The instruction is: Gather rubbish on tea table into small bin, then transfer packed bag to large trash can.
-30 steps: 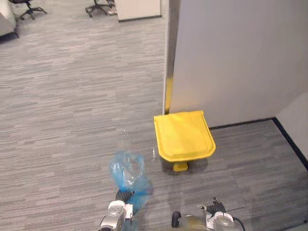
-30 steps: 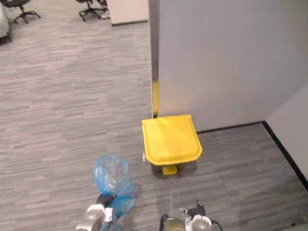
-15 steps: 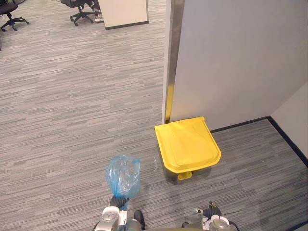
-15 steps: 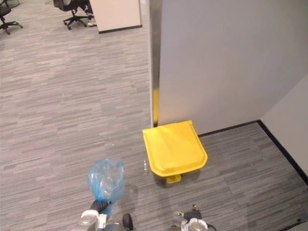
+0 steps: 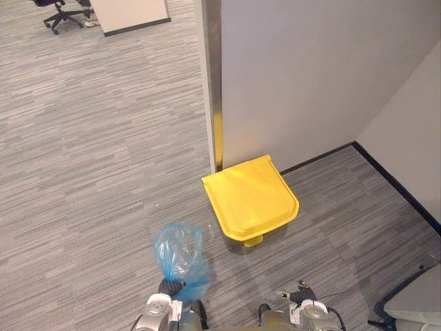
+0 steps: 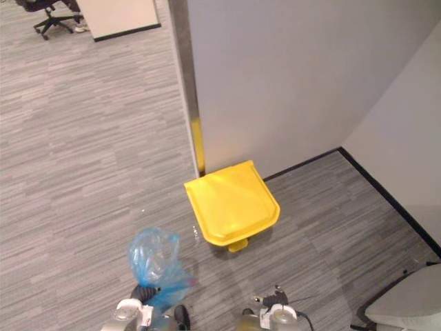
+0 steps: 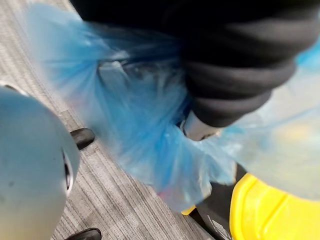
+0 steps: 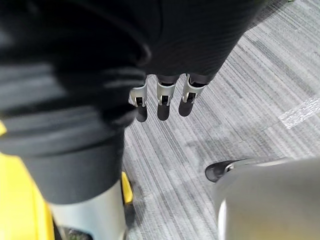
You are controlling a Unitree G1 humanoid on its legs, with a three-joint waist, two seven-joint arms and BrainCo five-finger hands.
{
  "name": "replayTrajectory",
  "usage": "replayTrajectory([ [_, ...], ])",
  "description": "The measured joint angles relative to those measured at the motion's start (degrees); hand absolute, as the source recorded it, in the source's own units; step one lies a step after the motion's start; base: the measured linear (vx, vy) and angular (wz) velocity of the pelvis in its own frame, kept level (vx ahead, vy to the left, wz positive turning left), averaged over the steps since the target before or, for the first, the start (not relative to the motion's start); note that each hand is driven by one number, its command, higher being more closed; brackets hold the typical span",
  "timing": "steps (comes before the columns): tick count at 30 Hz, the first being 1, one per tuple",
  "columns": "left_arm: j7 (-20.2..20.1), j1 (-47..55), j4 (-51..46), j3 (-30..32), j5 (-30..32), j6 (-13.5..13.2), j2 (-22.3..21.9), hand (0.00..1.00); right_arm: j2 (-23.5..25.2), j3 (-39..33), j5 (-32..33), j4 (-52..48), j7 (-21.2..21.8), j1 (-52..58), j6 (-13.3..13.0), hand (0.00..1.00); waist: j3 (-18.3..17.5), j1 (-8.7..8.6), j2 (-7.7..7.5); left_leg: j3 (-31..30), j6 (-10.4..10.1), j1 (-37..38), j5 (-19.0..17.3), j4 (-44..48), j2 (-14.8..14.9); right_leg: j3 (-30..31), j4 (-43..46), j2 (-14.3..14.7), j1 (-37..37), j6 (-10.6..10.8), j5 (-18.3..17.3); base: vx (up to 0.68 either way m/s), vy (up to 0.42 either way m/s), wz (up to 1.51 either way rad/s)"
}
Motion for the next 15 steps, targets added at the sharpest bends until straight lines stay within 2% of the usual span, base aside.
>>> replayTrajectory([
  [1, 0.0, -0.3, 0.0, 0.1, 0.0, 0.0, -0.1, 1.0, 0.0, 0.1, 0.0, -0.1, 0.0, 0.1, -0.2, 0.0, 0.5, -0.07, -0.23, -0.4, 0.4, 0.6, -0.6, 0.5, 0.1, -1.5, -0.2, 0.5, -1.7, -1.0, -0.8, 0.09, 0.045, 0.0],
  [3, 0.4, -1.6, 0.0, 0.1, 0.0, 0.0, 0.1, 1.0, 0.3, 0.1, 0.0, -2.0, 0.0, -0.3, -0.1, 0.0, 1.8, 0.15, -0.81, -0.9, 0.0, 1.7, -2.8, 2.9, 1.2, -6.4, -3.4, 2.2, -6.8, -2.3, 1.4, 0.15, -0.007, 0.12],
  [4, 0.5, -2.1, 0.0, 0.1, 0.0, 0.0, -0.1, 1.0, 0.7, 0.1, 0.0, -3.2, -0.1, -0.3, -0.1, 0.0, 2.5, 0.0, -1.25, -1.1, -0.6, 2.7, -4.1, 4.2, 1.7, -8.9, -10.4, 2.7, -8.0, -3.0, 5.4, 0.17, -0.06, 0.22],
  [5, 0.6, -2.2, 0.0, 0.1, 0.0, 0.0, -0.1, 1.0, 0.8, 0.1, 0.0, -3.6, -0.1, -0.2, 0.0, 0.0, 2.8, 0.03, -1.58, -1.0, -1.1, 3.2, -4.5, 4.6, 1.7, -9.5, -13.0, 2.6, -7.7, -3.0, 6.8, 0.24, -0.119, 0.29],
  [6, 0.7, -2.2, -0.1, 0.2, 0.0, 0.0, 0.0, 1.0, 1.1, 0.2, -0.1, -3.8, -0.2, 0.3, 0.1, 0.0, 3.3, 0.16, -3.18, -1.2, -2.5, 3.7, -6.9, 7.7, 1.2, -10.9, -19.0, 2.0, -7.1, -2.9, 9.6, 0.2, -0.137, 0.25],
  [7, 0.8, -2.3, -0.1, 0.4, 0.0, 0.0, -0.3, 1.0, 0.9, 0.3, -0.2, -3.8, -0.2, 0.5, 0.2, 0.0, 3.6, 0.13, -3.23, -1.5, -2.9, 3.9, -8.4, 9.8, 1.7, -11.2, -18.1, 1.8, -6.7, -4.4, 11.9, 0.28, -0.157, 0.14],
  [8, 1.1, -2.4, -0.4, 1.2, 0.0, 0.0, -1.8, 1.0, 0.4, 0.1, -0.7, -4.1, -0.3, -0.2, 0.4, 0.0, 4.1, 0.49, -1.03, -2.2, -4.2, 4.0, -10.0, 12.3, 3.6, -12.4, -16.1, 3.1, -6.3, -4.6, 10.4, 0.29, -0.135, 0.11],
  [9, 1.1, -2.7, -1.1, 1.3, 0.0, -0.1, -2.4, 1.0, 0.8, -0.5, -0.7, -5.2, -0.3, -0.3, 0.3, 0.0, 4.4, 0.49, -0.16, -2.7, -4.4, 4.0, -10.2, 12.4, 4.1, -12.9, -13.9, 3.4, -7.1, -4.6, 9.8, 0.28, -0.108, 0.08],
  [11, 1.1, -3.1, -1.6, 1.3, 0.0, -0.1, -2.5, 1.0, 1.0, -1.1, -0.7, -6.4, -0.3, -0.2, 0.4, 0.0, 4.4, 0.58, -0.17, -3.3, -3.7, 4.7, -11.2, 11.5, 4.2, -13.1, -9.8, 3.2, -8.3, -5.0, 9.6, 0.25, -0.137, 0.26],
  [14, 0.9, -3.0, -1.6, 2.3, 0.4, -0.1, -2.6, 1.0, 1.2, -1.1, -1.0, -7.5, -0.2, 0.9, 0.2, 0.0, 4.2, 0.91, 0.21, -4.9, -5.0, 8.4, -13.0, 10.9, 5.4, -14.5, -2.3, 3.3, -8.0, -5.8, 3.4, 0.25, -0.121, 0.24],
  [15, 0.6, -2.5, -1.6, 2.3, 1.1, 0.0, -2.6, 1.0, 1.2, -1.1, -1.1, -7.5, 0.0, 1.3, 0.3, 0.0, 3.1, 0.95, 0.43, -5.1, -5.7, 9.2, -12.9, 9.7, 5.9, -15.5, -0.9, 3.2, -8.0, -6.1, 2.1, 0.16, -0.068, 0.2],
])
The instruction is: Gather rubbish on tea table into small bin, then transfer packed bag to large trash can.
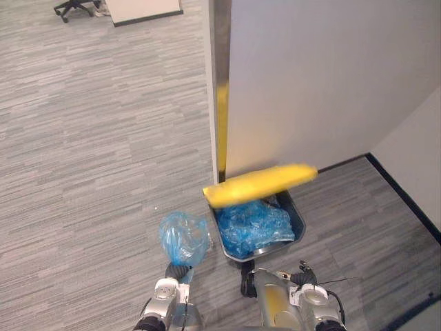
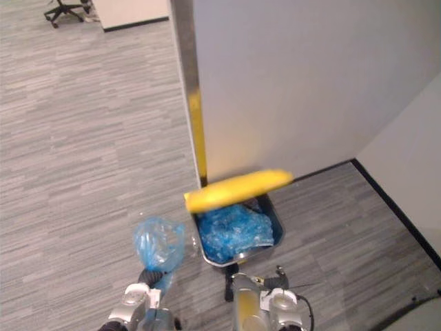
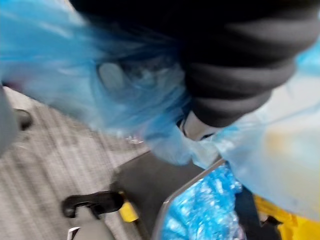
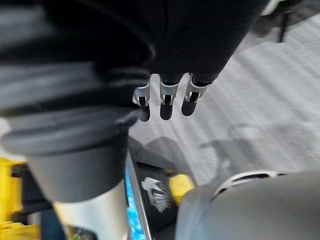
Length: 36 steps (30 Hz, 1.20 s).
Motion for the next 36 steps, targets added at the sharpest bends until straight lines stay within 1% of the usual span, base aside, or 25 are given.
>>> replayTrajectory([
  [3, -0.7, 0.4, 0.0, 0.1, 0.1, 0.0, -0.7, 1.0, -0.1, 0.9, -0.1, 0.1, 0.3, 0.5, 0.0, 0.0, -1.7, -0.05, 0.54, -0.9, -0.9, 0.3, 1.3, -3.1, 0.2, -1.3, -0.1, 0.0, -0.4, -0.1, -0.9, 0.18, -0.037, 0.18],
  [4, -0.8, 0.5, 0.0, 0.0, 0.1, 0.0, -1.1, 1.0, -0.5, 3.0, -0.4, 0.8, 0.4, 0.2, 0.1, 0.0, -2.6, 0.03, 0.57, -0.7, -1.3, 0.1, 2.4, -4.8, 0.1, -1.3, -0.4, 0.0, -1.2, -0.1, -0.9, 0.11, -0.002, 0.04],
  [6, -0.9, 0.5, 0.1, 0.0, 0.1, 0.0, -1.1, 1.0, -0.4, 4.6, -1.2, 1.0, 0.5, -0.4, 0.1, 0.0, -2.7, -0.03, 0.48, -0.8, -1.4, 0.0, 3.3, -5.8, -0.1, -1.3, -1.0, -0.1, -1.3, -0.2, -0.9, 0.08, 0.008, 0.03],
  [7, -1.0, 0.5, 0.1, 0.0, 0.1, -0.1, -1.0, 1.0, -0.4, 6.2, -2.1, 1.6, 0.6, -1.0, 0.1, 0.0, -3.3, -0.07, 0.15, -0.8, -1.4, -0.6, 4.4, -6.7, -0.4, -1.4, -1.3, -0.4, -2.1, -0.2, -0.9, 0.06, 0.001, 0.16],
  [9, -1.1, 0.2, 0.1, 0.0, 0.1, -0.1, -1.0, 1.0, -0.3, 9.5, -2.4, 2.2, 1.0, -2.1, 0.1, 0.0, -4.1, 0.0, -0.2, -1.2, -1.6, -2.6, 5.8, -7.4, -0.7, -2.0, -2.1, -0.9, -3.3, -0.7, -0.5, 0.05, -0.013, 0.22],
  [10, -1.1, -0.1, 0.0, -0.1, 0.1, -0.2, -0.9, 1.0, -0.2, 12.1, -2.4, 3.1, 1.1, -3.7, 0.1, 0.0, -4.6, 0.19, -0.4, -1.5, -2.2, -4.1, 6.9, -8.0, -0.7, -2.5, -3.2, -1.0, -4.1, -1.3, 0.2, 0.03, -0.021, 0.18],
  [11, -1.1, -0.2, 0.0, -0.1, 0.1, -0.3, -0.8, 1.0, -0.3, 13.3, -2.4, 3.0, 1.0, -4.5, 0.1, 0.0, -4.6, 0.22, -0.4, -1.8, -2.5, -4.8, 7.2, -8.2, -0.6, -2.9, -3.8, -1.0, -4.4, -1.4, 0.6, 0.01, -0.039, 0.23],
  [12, -1.1, -0.8, -0.1, -0.1, 0.0, -0.5, -0.5, 1.0, -0.3, 14.9, -2.3, 2.7, 1.0, -6.3, 0.1, 0.0, -4.6, 0.27, -0.45, -2.4, -3.0, -6.3, 7.8, -8.2, -0.3, -3.6, -5.0, -0.9, -4.9, -2.0, 1.3, 0.0, -0.036, 0.2],
  [13, -1.0, -1.1, -0.1, -0.2, 0.0, -0.7, -0.3, 1.0, -0.4, 15.8, -2.3, 2.5, 1.0, -7.4, 0.1, 0.0, -4.6, 0.4, -0.51, -2.6, -3.2, -7.1, 8.1, -8.2, -0.2, -4.0, -5.5, -0.9, -5.3, -2.0, 1.7, -0.03, -0.053, 0.22],
  [15, -1.0, -2.1, -2.0, -0.4, -0.1, -0.9, 0.3, 1.0, -0.9, 17.5, -2.2, -0.5, 0.9, -10.6, 0.0, 0.0, -4.6, 1.24, -0.73, -3.0, -3.3, -10.0, 8.5, -7.6, 0.3, -4.8, -7.1, -0.7, -6.6, -2.5, 3.0, -0.05, -0.069, 0.15],
  [17, -0.7, -2.6, -4.6, -0.9, -1.0, -1.1, 1.1, 1.0, -2.7, 18.8, -2.1, -4.4, 0.9, -15.1, -0.4, 0.0, -4.6, 2.68, -0.83, -3.8, -3.2, -13.1, 8.6, -5.9, 0.9, -5.2, -9.3, 0.0, -7.7, -3.0, 5.1, -0.09, -0.069, 0.09],
  [18, -0.6, -2.8, -6.2, -1.5, -1.6, -1.3, 1.9, 1.0, -3.8, 19.1, -1.9, -5.1, 0.7, -18.2, -0.4, 0.0, -4.4, 2.84, -1.03, -3.9, -2.8, -14.2, 8.8, -5.4, 0.8, -5.2, -9.7, 0.0, -8.1, -2.4, 5.8, -0.09, -0.048, 0.08],
  [20, -0.2, -2.8, -9.0, -3.1, -3.4, -1.4, 3.4, 1.0, -6.0, 19.8, -0.7, -5.7, 0.1, -22.9, -0.5, 0.0, -4.0, 3.0, -1.12, -4.0, -2.6, -15.6, 8.9, -4.7, 1.0, -5.5, -11.3, 0.1, -8.2, -2.0, 7.2, -0.16, -0.056, 0.12],
  [22, 0.6, -2.6, -12.0, -4.7, -5.5, -2.5, 4.8, 1.0, -8.2, 19.8, 0.9, -6.0, -0.4, -27.9, -0.7, 0.0, -3.3, 3.15, -1.43, -4.0, -1.6, -16.5, 8.4, -4.5, 1.0, -5.7, -13.2, 0.3, -8.3, -1.1, 8.2, -0.2, -0.057, 0.1],
  [23, 0.9, -2.9, -13.9, -5.2, -7.1, -2.8, 5.6, 1.0, -9.8, 19.8, 2.4, -5.7, -1.0, -31.0, -0.5, 0.0, -2.4, 3.19, -1.65, -4.1, -0.5, -17.3, 7.8, -4.7, 1.0, -5.5, -14.5, 0.5, -8.4, -0.1, 9.0, -0.2, -0.066, 0.13],
  [24, 0.9, -3.1, -15.7, -5.8, -8.3, -3.5, 6.3, 1.0, -11.2, 19.8, 3.2, -5.5, -1.5, -33.6, -0.6, 0.0, -1.4, 3.26, -1.81, -4.8, -0.2, -18.2, 7.9, -4.7, 0.9, -3.9, -16.0, 1.4, -8.4, 1.2, 10.1, -0.19, -0.067, 0.15],
  [25, 0.9, -3.2, -16.2, -6.0, -8.7, -3.7, 6.6, 1.0, -11.7, 19.9, 3.6, -5.5, -1.6, -34.6, -0.6, 0.0, -0.9, 3.26, -1.99, -5.3, 0.0, -18.5, 8.1, -4.9, 0.6, -3.3, -16.7, 1.6, -8.4, 1.2, 10.7, -0.16, -0.065, 0.13],
  [26, 0.9, -3.3, -17.4, -7.1, -9.8, -3.8, 7.2, 1.0, -12.4, 19.9, 4.8, -5.2, -1.9, -36.6, -0.6, 0.0, -0.4, 3.27, -2.51, -5.8, 0.0, -19.2, 8.1, -5.1, 0.2, -2.4, -18.0, 1.9, -8.6, 0.7, 12.3, -0.1, -0.043, 0.02],
  [27, 0.9, -3.3, -18.0, -7.5, -10.2, -3.8, 7.6, 1.0, -12.7, 20.0, 5.3, -4.5, -2.0, -38.0, -0.5, 0.0, -0.2, 3.57, -2.85, -5.9, 0.0, -19.4, 8.2, -5.4, 0.0, -2.1, -18.7, 2.0, -8.9, 0.7, 13.0, -0.09, -0.05, -0.04],
  [29, 0.8, -3.4, -20.1, -8.9, -10.3, -3.9, 7.9, 1.0, -14.8, 20.3, 7.0, -2.8, -2.0, -42.3, -0.5, 0.0, 0.5, 3.78, -2.71, -7.2, -0.1, -20.2, 8.9, -6.0, -0.2, -2.3, -20.6, 2.5, -9.1, 0.3, 14.3, -0.03, -0.053, -0.06],
  [30, 0.8, -3.4, -20.8, -9.4, -10.4, -3.9, 8.1, 1.0, -15.4, 20.3, 7.0, -2.2, -2.0, -43.4, -0.5, 0.0, 0.6, 3.87, -2.69, -7.4, -0.3, -20.3, 9.1, -6.0, -0.1, -2.3, -20.8, 2.8, -9.1, 0.2, 14.4, 0.01, -0.056, -0.04],
  [31, 0.7, -3.5, -22.2, -10.4, -10.5, -4.1, 8.2, 1.0, -16.6, 20.3, 7.4, -1.2, -2.0, -45.6, -0.5, 0.0, 0.7, 3.92, -2.61, -8.2, -0.9, -20.7, 9.6, -5.9, 0.1, -2.7, -21.3, 3.1, -9.1, -0.3, 14.7, 0.03, -0.057, 0.05],
  [33, 0.4, -4.5, -23.6, -11.9, -11.5, -4.6, 8.3, 1.0, -18.7, 20.3, 9.3, -0.8, -2.4, -48.0, -0.5, 0.0, 1.3, 3.38, -2.65, -9.2, -1.3, -21.0, 9.9, -5.9, 0.3, -3.5, -21.4, 3.2, -9.1, -0.4, 14.7, 0.03, -0.041, 0.11],
  [34, 0.2, -5.4, -25.1, -12.8, -11.9, -5.0, 8.3, 1.0, -19.8, 20.3, 9.9, -0.4, -2.8, -50.7, -0.5, 0.0, 2.0, 2.93, -2.61, -9.4, -2.0, -21.1, 10.2, -5.8, 0.3, -3.6, -21.4, 3.2, -9.0, -0.4, 14.7, 0.01, -0.009, 0.05],
  [36, -0.2, -5.8, -26.2, -13.9, -12.4, -5.0, 8.6, 1.0, -20.0, 20.3, 11.0, 1.0, -3.0, -51.9, -0.5, 0.0, 2.0, 2.92, -2.61, -9.4, -2.0, -21.1, 10.2, -5.8, 0.3, -3.6, -21.4, 3.2, -9.0, -0.4, 14.7, 0.0, 0.0, 0.0],
])
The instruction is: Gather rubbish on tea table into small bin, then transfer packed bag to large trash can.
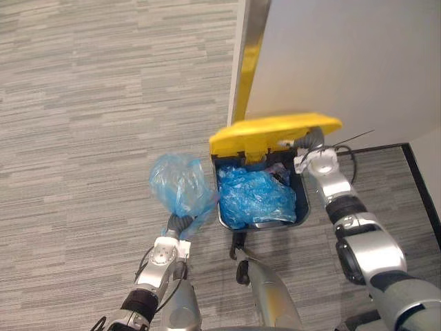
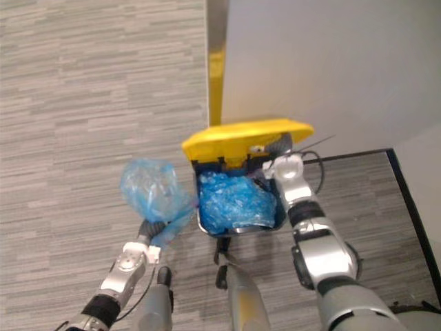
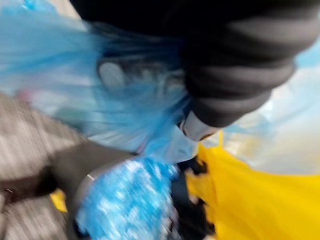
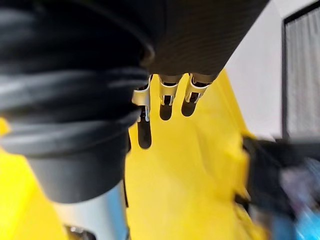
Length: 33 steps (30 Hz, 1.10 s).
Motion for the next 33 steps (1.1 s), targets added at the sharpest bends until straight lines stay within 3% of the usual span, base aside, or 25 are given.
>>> replayTrajectory([
  [7, -0.8, -2.3, -5.8, -4.1, -1.3, -0.4, 1.1, 1.0, -0.4, 0.0, 1.7, 2.0, -1.0, -1.5, 0.0, 0.0, 1.9, -0.3, -0.03, -0.7, -0.6, -0.7, -0.4, 2.1, 0.0, -0.4, 0.0, -0.3, 0.9, 0.0, 0.0, 0.02, 0.025, 0.06],
  [14, -0.9, -9.2, -7.0, -12.3, -3.9, -0.4, 0.7, 1.0, -0.5, 0.0, 2.7, 2.3, -1.0, -3.8, 0.1, 0.0, 2.9, -0.69, -0.01, -0.7, -1.5, -1.8, -1.2, 4.2, 0.8, -0.5, -0.3, 0.3, 0.9, -0.1, 0.1, 0.03, 0.003, -0.01],
  [20, -0.2, -19.8, -7.0, -17.9, -3.9, -0.4, -2.8, 1.0, -0.5, -0.1, 3.2, -0.1, -1.6, -5.9, 0.1, 0.0, 6.2, -1.33, -0.09, -0.6, -1.2, -3.1, -2.6, 6.6, 1.2, -0.4, 0.3, 0.5, 0.5, -0.2, 0.1, 0.01, 0.002, -0.01],
  [24, 1.3, -25.3, -6.4, -18.4, -3.8, -0.3, -4.6, 1.0, -0.4, -0.4, 3.3, -7.0, -1.9, -6.0, 0.3, 0.0, 6.2, -1.43, -0.19, 0.4, -1.9, -6.8, -2.9, 8.2, 1.3, 0.6, 2.9, 0.5, -4.3, -0.3, -0.2, 0.03, -0.014, -0.14],
  [33, 3.5, -32.5, 0.7, -17.8, 1.8, 0.7, -7.7, 1.0, 0.0, 1.6, 3.7, -15.8, -1.8, -3.4, 0.9, 0.0, 6.2, -2.37, -0.24, 1.7, -2.3, -9.0, -3.2, 9.3, 2.8, 0.3, 5.2, 0.8, -7.4, -0.6, -1.8, 0.03, -0.038, -0.02],
])
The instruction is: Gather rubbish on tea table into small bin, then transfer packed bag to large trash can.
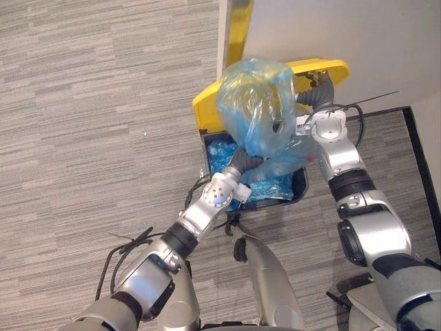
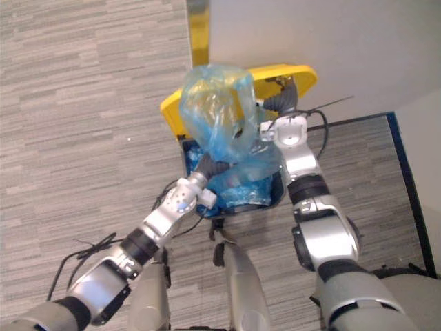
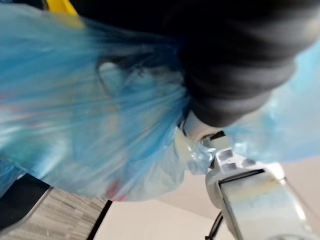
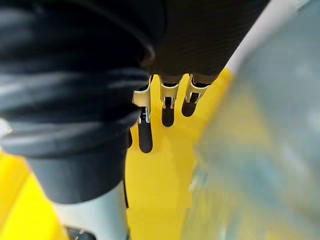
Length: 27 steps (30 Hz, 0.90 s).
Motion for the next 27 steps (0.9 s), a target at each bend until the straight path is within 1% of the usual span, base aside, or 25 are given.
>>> replayTrajectory([
  [1, 0.0, -0.1, 1.1, 0.0, 0.5, 0.3, -0.2, 1.0, 0.1, 0.5, 0.0, -0.6, 0.0, 0.1, 0.0, 0.0, 0.0, -0.11, 0.0, 0.1, -0.1, -0.1, 0.0, 0.0, 0.1, 0.0, 0.0, 0.1, -0.2, 0.0, 0.0, 0.0, -0.042, -0.04],
  [3, 0.0, -0.4, 5.0, 0.1, 1.8, 1.8, -1.2, 1.0, 0.5, 0.9, 0.0, -3.2, 0.1, 0.9, -0.1, 0.0, 0.0, -0.4, -0.06, 0.7, -0.2, -0.9, 0.1, 0.0, 1.0, 0.0, 0.0, 0.6, -1.1, 0.0, 0.0, 0.03, -0.049, -0.07],
  [5, -0.1, -0.8, 7.1, -0.1, 2.8, 2.5, -1.7, 1.0, 1.1, 0.9, 0.1, -5.2, 0.1, 1.0, -0.3, 0.0, -0.1, -0.75, -0.19, 1.0, -0.3, -2.1, 0.1, 0.5, 1.2, -0.1, 0.2, 0.8, -2.4, -0.2, 0.1, 0.04, -0.037, -0.08],
  [6, -0.1, -1.3, 8.5, 0.0, 3.5, 2.9, -2.1, 0.0, 1.4, 1.0, 0.5, -6.0, 0.0, 1.0, -0.5, 0.0, -0.1, -0.84, -0.21, 1.2, -0.5, -2.8, 0.0, 0.8, 1.5, -0.1, 0.2, 0.9, -3.1, -0.4, 0.3, 0.06, -0.021, -0.12],
  [7, -0.1, -2.0, 10.3, 0.0, 4.6, 3.5, -2.7, 0.0, 1.6, 1.8, 1.1, -6.9, 0.0, 1.0, -0.6, 0.0, -0.1, -0.98, -0.22, 1.8, -0.6, -3.6, -0.1, 1.4, 1.7, -0.2, 0.3, 1.0, -4.0, -0.7, 0.4, 0.05, -0.015, -0.1],
  [9, -0.1, -2.3, 11.4, 0.1, 5.2, 3.6, -2.9, 0.0, 1.7, 2.7, 1.1, -7.2, 0.0, 1.0, -0.8, 0.0, -0.1, -1.15, -0.22, 2.5, -0.8, -3.9, -0.2, 2.1, 2.0, -0.1, 0.5, 1.0, -4.6, -0.8, 0.5, 0.04, 0.003, -0.06],
  [11, -0.2, -2.4, 14.0, 0.6, 7.4, 3.8, -3.5, 0.0, 2.3, 3.0, 1.1, -7.2, -0.1, 1.1, -0.8, 0.0, -0.1, -1.33, -0.25, 2.6, -1.1, -4.7, -0.4, 2.8, 2.1, -0.1, 0.5, 1.1, -5.1, -1.2, 0.6, 0.03, 0.022, -0.04],
  [12, -0.2, -2.3, 15.0, 1.7, 8.4, 4.1, -4.0, 0.0, 2.4, 3.0, 1.1, -7.4, -0.1, 1.1, -0.8, 0.0, -0.1, -1.34, -0.26, 2.8, -1.4, -5.0, -0.6, 3.0, 2.2, 0.0, 0.5, 1.1, -5.4, -1.3, 0.7, 0.0, 0.0, 0.0],
  [13, 0.0, -2.1, 16.4, 2.9, 10.2, 4.9, -4.3, 0.0, 2.5, 3.2, 1.1, -7.6, -0.2, 1.1, -0.9, 0.0, -0.2, -1.34, -0.47, 3.5, -1.4, -5.9, -0.6, 3.6, 2.6, 0.1, 0.4, 1.0, -5.9, -1.4, 0.8, 0.0, 0.024, -0.03],
  [16, 0.1, -1.3, 17.7, 4.7, 12.6, 6.0, -4.2, 0.0, 3.9, 3.7, 1.1, -7.5, -0.4, 1.1, -0.9, 0.0, -0.2, -1.44, -0.67, 4.1, -1.4, -5.8, -0.6, 3.6, 2.7, 0.1, 0.4, 0.9, -6.0, -1.3, 0.9, 0.01, 0.016, -0.06],
  [19, 0.2, -0.9, 17.7, 5.5, 15.7, 6.2, -4.4, 0.0, 4.4, 4.8, 1.1, -7.5, -0.5, 1.1, -0.9, 0.0, -0.3, -1.44, -0.86, 4.3, -1.5, -5.7, -0.6, 2.6, 2.8, 0.0, 0.4, 0.9, -6.0, -1.4, 0.9, 0.04, 0.006, 0.01],
  [21, 1.2, -0.6, 17.8, 7.7, 17.7, 6.6, -5.0, 0.0, 4.6, 4.8, 1.1, -7.5, -0.5, 1.0, -0.9, 0.0, -0.3, -1.56, -0.94, 4.9, -1.6, -5.3, -0.5, 2.2, 2.9, -0.1, 0.4, 0.8, -6.0, -1.5, 0.8, 0.07, 0.001, -0.01],
  [24, 2.4, -0.2, 18.9, 10.5, 19.6, 7.3, -5.1, 0.0, 4.6, 4.8, 1.0, -7.5, -0.4, 1.1, -0.8, 0.0, -0.3, -1.72, -0.96, 5.5, -1.8, -4.5, -0.2, 1.6, 2.6, -0.1, 1.2, 0.3, -5.9, -1.8, 1.0, 0.07, 0.019, 0.01],
  [27, 2.6, 0.9, 19.0, 12.6, 19.7, 8.2, -5.1, 0.0, 4.6, 4.7, 0.9, -7.5, -0.4, 1.7, -0.8, 0.0, -0.4, -1.8, -1.02, 5.5, -1.7, -3.4, 0.3, 0.7, 1.5, -0.1, 1.6, -0.8, -5.5, -1.8, 1.0, 0.05, 0.036, 0.1],
])
